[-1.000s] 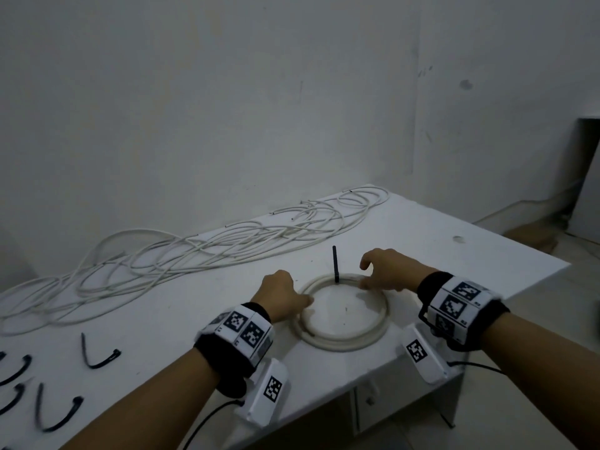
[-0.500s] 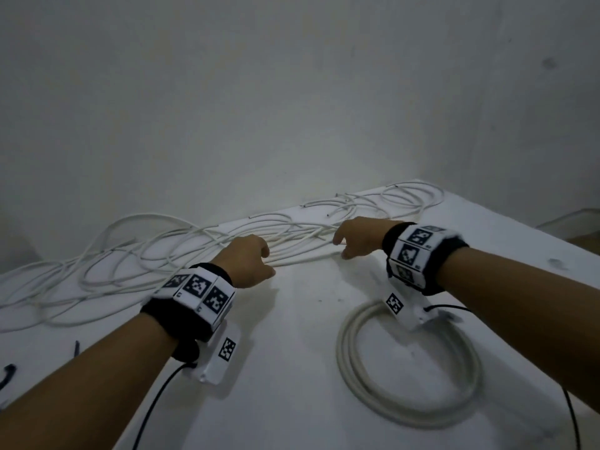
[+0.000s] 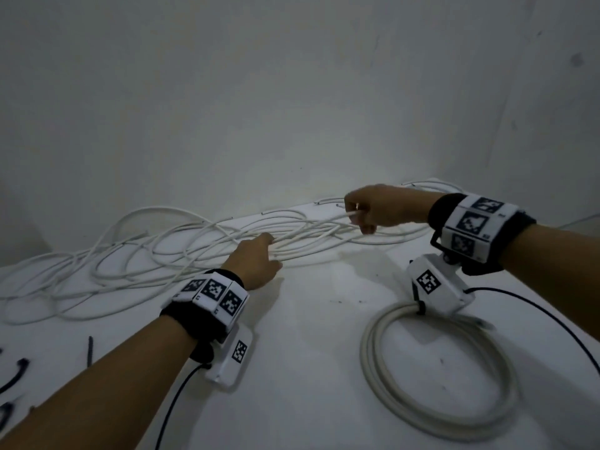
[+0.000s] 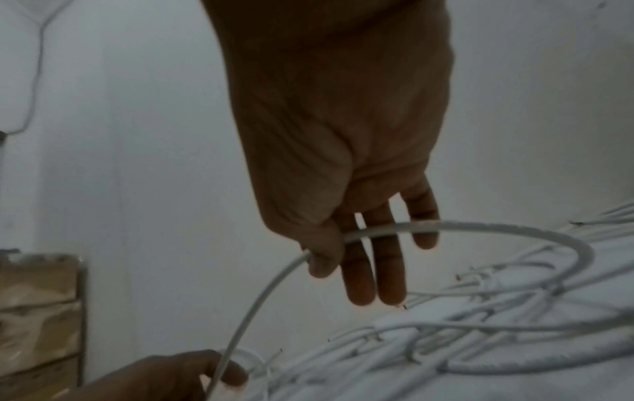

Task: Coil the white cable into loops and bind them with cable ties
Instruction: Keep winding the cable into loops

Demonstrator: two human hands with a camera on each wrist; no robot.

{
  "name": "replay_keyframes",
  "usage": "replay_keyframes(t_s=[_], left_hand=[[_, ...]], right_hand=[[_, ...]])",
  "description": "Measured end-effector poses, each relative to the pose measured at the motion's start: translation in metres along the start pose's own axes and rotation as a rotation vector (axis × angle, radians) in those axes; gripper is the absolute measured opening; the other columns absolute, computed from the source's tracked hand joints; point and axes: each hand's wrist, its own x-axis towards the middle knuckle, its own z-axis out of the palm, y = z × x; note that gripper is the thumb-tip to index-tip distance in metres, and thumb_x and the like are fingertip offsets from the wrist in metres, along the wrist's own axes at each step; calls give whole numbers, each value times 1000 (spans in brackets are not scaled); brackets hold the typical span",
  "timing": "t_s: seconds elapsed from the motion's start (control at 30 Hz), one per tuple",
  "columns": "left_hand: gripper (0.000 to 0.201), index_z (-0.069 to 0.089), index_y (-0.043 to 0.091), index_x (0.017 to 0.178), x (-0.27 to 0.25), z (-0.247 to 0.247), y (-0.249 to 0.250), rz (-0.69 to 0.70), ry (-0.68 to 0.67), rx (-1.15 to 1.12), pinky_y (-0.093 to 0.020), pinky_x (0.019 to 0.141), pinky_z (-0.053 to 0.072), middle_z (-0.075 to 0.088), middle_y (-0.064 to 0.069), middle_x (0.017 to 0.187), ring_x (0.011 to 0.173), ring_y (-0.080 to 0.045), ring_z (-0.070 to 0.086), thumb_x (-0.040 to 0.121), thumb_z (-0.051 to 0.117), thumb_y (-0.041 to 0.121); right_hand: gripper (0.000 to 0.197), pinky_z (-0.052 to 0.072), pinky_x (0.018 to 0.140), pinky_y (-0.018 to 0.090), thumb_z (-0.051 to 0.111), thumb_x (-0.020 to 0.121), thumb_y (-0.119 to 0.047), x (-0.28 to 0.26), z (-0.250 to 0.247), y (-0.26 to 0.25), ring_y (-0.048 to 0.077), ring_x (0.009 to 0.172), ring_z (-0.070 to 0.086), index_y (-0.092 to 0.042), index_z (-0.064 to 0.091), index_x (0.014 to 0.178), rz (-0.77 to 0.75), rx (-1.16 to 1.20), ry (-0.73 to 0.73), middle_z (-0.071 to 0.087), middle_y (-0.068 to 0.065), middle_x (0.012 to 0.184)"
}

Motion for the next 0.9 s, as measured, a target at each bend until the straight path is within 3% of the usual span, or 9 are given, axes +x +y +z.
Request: replay_keyframes(t_s=[0.03,0.1,0.27,0.37,0.47,0.57,0.67,0.77,0.9], left_hand=[[22,54,10,113,-1,-3,5,21,78,-49,-30,76,39,61,-15,112,104,-31,57,97,53,26],[25,55,7,90,-4,-14,17,56,246,-138,-32,66,33,62,-17,92,93,-35,58,101,45,27],[38,67,2,90,-14,-62,40,82,523,-314,-29,66,33,65,-17,83,78,-30,55,99,48,34],[38,68,6,82,-22,-89,52,101,594,-469,-26,64,36,61,-7,69,62,-21,51,95,55,39],[39,66,10,74,-33,-106,70,150,639,-546,-24,57,35,52,4,59,55,-10,47,95,55,42],[41,62,16,69,-46,-112,84,183,634,-532,-23,56,37,52,6,60,58,-10,48,95,52,46],[43,49,15,68,-54,-117,96,177,552,-669,-25,52,36,45,1,61,53,-16,43,100,44,43],[41,38,17,69,-64,-123,108,25,372,-1003,-16,39,22,30,0,56,37,-12,26,103,36,40],[40,38,14,71,-74,-129,100,-133,152,-1229,-13,33,15,24,5,42,30,-7,20,105,32,33]], right_hand=[[23,46,70,28,50,92,-8,-6,-9,-2,15,71,62,-23,50,74,-18,43,90,69,-3,74],[19,43,68,29,53,92,-12,-19,-26,-4,15,73,57,-23,51,77,-41,7,246,62,-8,72],[13,37,69,30,46,96,-27,-52,-52,29,25,81,52,-19,51,87,193,-294,316,60,4,92],[31,44,70,34,40,100,-33,-67,-59,45,30,81,59,-8,56,88,302,-75,324,66,15,93],[38,51,56,30,38,100,-38,-81,-66,41,26,68,61,-8,56,86,321,246,377,66,11,79],[37,52,46,29,38,100,-35,-93,-72,30,23,56,54,-8,52,80,257,556,498,56,9,66],[36,37,40,20,37,101,-34,-104,-78,18,16,49,40,-11,48,76,199,750,565,42,5,62],[38,23,39,18,36,102,-34,-111,-75,3,14,46,33,-11,48,74,160,720,557,38,3,59],[42,26,33,16,37,102,-33,-122,-69,-13,16,44,35,-7,57,75,186,528,491,42,3,57]])
